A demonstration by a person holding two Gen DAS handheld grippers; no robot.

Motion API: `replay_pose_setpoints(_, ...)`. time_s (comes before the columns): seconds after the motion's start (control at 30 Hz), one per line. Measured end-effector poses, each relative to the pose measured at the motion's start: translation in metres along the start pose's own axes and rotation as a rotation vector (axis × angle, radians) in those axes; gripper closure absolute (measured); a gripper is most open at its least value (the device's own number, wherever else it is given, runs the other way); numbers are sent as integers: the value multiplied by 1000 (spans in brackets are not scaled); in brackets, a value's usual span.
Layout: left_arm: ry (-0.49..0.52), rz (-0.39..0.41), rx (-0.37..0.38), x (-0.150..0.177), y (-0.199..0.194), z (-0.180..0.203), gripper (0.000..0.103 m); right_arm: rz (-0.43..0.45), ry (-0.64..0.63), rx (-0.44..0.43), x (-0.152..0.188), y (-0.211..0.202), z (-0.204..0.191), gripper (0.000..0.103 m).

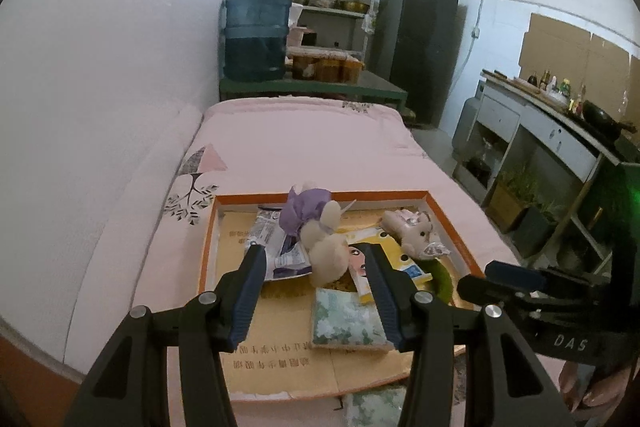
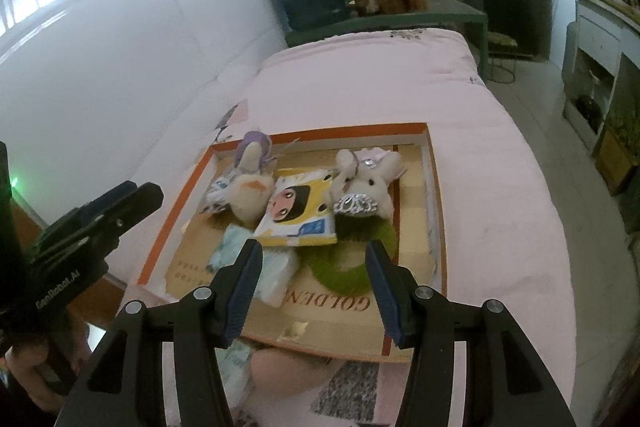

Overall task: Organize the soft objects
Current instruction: 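Lower and release the white bunny with the left gripper while the right gripper releases the tiara bunny, then move both grippers back from the tray to the remaining items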

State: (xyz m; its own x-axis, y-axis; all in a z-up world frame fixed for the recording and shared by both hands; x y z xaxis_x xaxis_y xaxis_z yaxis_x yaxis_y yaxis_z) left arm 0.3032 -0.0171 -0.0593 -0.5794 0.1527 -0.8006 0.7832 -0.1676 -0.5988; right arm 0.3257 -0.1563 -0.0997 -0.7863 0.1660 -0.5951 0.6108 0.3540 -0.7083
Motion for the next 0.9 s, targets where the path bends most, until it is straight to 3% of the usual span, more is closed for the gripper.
replay_pose_setpoints(0.9, -18, 38, -41, 13, -77, 3, 52, 53, -64, -21, 37, -69, -44, 48)
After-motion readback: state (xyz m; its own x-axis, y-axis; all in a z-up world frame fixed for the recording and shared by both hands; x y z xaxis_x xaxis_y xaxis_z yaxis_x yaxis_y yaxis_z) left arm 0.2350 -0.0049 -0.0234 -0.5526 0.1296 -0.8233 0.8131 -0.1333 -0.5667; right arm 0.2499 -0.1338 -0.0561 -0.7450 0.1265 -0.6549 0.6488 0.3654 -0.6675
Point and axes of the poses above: each gripper's, at about its wrist camera, not at the fingertips, and y roughly the way its jaws point, z to its right, x to its underside, the point moved 9 cm from there along y, roughly the way its jaws point, and after that the axes turned 9 degrees about y, right-handed, at the moved point
